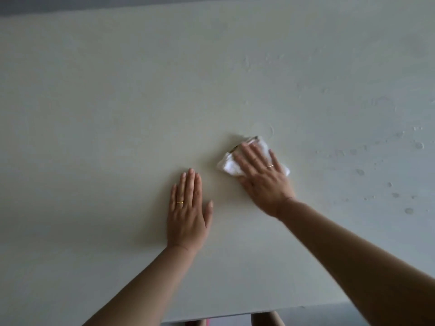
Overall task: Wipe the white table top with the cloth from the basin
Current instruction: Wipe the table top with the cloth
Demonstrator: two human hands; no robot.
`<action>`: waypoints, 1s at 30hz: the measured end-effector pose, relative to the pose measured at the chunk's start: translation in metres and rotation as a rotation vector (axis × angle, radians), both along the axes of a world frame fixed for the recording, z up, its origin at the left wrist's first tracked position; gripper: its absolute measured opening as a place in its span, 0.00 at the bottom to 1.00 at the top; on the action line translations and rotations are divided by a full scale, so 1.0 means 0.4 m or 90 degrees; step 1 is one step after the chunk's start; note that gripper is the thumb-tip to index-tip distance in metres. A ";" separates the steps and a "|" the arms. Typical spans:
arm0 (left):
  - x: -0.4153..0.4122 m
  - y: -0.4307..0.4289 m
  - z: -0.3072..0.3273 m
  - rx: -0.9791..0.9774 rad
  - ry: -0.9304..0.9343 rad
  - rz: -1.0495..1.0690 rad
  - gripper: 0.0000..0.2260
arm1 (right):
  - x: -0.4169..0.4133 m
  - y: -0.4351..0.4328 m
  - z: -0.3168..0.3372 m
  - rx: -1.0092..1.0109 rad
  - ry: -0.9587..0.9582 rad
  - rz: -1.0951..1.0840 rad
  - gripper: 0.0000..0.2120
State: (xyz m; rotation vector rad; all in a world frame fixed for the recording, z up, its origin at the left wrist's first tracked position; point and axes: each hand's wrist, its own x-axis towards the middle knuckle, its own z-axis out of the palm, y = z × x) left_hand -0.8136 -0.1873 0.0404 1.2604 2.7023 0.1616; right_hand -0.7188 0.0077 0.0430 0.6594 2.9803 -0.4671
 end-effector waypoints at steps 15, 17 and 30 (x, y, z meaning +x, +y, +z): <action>-0.130 0.193 0.031 0.030 -0.014 -0.010 0.28 | -0.064 0.152 0.001 -0.002 0.001 -0.018 0.25; -0.153 0.236 0.029 0.033 -0.015 -0.013 0.29 | -0.055 0.235 -0.001 -0.019 -0.012 -0.192 0.25; -0.165 0.292 -0.004 0.033 -0.010 0.024 0.27 | -0.156 0.199 0.002 -0.009 0.012 0.031 0.24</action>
